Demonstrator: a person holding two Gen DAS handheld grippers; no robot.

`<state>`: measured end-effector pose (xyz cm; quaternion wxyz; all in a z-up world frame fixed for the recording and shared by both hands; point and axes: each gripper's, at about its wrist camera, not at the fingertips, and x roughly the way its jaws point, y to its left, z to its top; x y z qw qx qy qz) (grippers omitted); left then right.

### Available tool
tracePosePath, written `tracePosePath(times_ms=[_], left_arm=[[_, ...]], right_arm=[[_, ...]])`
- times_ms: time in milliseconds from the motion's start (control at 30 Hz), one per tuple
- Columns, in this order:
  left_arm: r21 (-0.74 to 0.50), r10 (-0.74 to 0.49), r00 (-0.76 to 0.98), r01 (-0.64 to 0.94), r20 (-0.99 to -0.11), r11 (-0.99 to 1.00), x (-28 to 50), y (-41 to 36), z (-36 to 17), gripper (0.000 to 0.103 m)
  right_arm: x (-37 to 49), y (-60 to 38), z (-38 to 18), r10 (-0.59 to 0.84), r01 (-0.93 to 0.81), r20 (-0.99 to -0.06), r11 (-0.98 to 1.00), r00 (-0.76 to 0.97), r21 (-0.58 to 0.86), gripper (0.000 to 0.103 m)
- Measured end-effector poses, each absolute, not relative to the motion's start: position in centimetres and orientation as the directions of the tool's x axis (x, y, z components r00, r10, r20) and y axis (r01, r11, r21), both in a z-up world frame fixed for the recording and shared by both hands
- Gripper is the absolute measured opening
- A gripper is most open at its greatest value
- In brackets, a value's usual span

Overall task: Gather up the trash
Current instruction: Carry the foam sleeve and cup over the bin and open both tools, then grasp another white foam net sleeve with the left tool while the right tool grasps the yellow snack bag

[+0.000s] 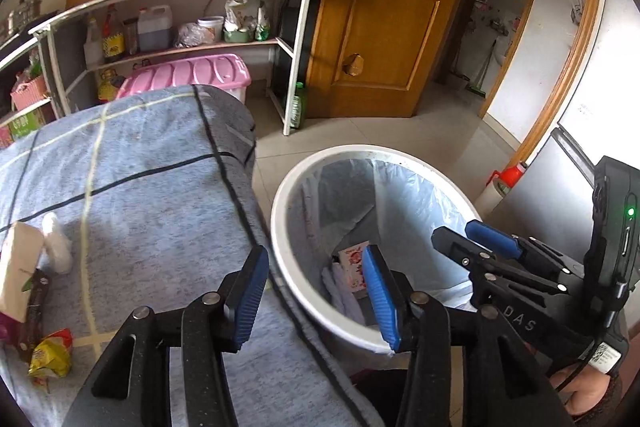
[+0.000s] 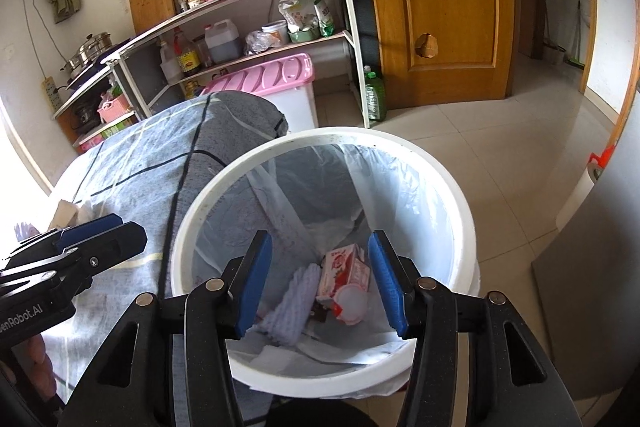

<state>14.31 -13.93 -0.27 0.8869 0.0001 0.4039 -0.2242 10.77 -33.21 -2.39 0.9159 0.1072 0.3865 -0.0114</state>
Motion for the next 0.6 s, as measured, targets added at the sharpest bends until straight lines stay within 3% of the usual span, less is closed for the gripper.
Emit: tracePosePath(times_ms=[333,467,600], left_arm=[[-0.187,-0.346,0.645,0.304,-0.681,0.934,12.1,-8.0,0.6,0.050],[-0.136,-0.253,0.690,0.221,-0.678,0.966,11.0,-4.7,0.6,0.050],[-0.161,-0.223,0.701,0.154,-0.677,0.975,10.4,-1.0,0.5,0.050]], right_arm=[[9.5,-28.9,0.1,0.140,0.012,-0.653,0.975,0.744,0.223,0.051],[9.5,-26.4,0.3,0.184,-0.040,-0.644,0.972,0.743,0.232,0.052],[9.8,-23.6,0.1,0.228,-0.093,-0.644,0.967,0.730,0.236,0.052]])
